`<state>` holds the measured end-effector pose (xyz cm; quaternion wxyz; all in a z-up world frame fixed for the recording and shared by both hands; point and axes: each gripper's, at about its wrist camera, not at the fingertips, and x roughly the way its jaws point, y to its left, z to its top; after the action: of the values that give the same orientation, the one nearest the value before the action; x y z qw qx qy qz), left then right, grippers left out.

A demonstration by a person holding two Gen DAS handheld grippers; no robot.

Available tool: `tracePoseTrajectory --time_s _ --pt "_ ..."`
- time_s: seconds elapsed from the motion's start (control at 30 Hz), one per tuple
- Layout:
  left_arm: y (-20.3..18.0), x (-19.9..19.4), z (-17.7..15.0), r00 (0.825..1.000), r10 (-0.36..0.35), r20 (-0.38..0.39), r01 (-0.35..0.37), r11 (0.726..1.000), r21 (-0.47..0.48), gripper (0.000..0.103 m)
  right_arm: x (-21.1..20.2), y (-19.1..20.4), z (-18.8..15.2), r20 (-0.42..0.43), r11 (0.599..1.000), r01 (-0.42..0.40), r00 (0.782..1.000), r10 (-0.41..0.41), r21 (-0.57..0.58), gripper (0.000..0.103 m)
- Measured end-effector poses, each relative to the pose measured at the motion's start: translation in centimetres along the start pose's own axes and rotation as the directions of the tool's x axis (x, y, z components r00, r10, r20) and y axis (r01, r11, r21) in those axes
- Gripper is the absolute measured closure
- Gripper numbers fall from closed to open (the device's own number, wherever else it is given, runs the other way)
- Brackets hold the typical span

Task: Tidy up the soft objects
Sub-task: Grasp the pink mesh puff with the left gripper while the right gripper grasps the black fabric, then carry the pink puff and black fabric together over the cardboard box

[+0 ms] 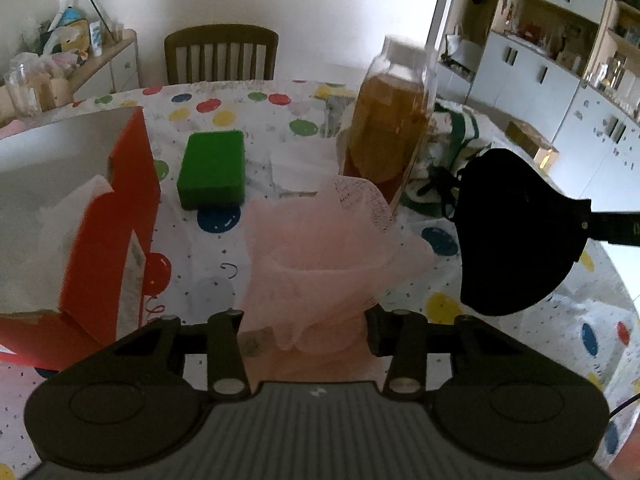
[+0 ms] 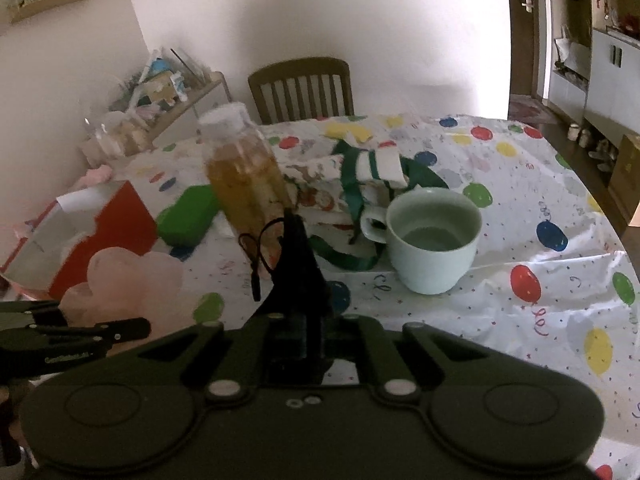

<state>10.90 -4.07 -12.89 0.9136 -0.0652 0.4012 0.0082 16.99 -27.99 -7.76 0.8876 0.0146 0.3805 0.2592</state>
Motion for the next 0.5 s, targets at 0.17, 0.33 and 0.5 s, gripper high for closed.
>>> tracePoseTrajectory --time_s 0.17,0.33,0.5 --pt "0.3 -1.8 0.7 1.0 -0.015 0.022 0.015 1.0 -0.01 0.059 -1.5 1.4 0.5 0.023 1.0 -0.017 1.0 0.017 0.002 0.098" --pt "0.9 -3.7 1.6 0.999 -0.024 0.043 0.024 1.0 -0.015 0.059 -2.5 3.1 1.3 0.036 0.999 -0.037 0.999 0.037 0.004 0.098" --pt "2.1 -5.3 2.5 0.998 -0.031 0.062 0.033 0.999 -0.032 0.059 -3.4 5.2 2.4 0.065 0.998 -0.063 0.996 0.063 -0.001 0.098"
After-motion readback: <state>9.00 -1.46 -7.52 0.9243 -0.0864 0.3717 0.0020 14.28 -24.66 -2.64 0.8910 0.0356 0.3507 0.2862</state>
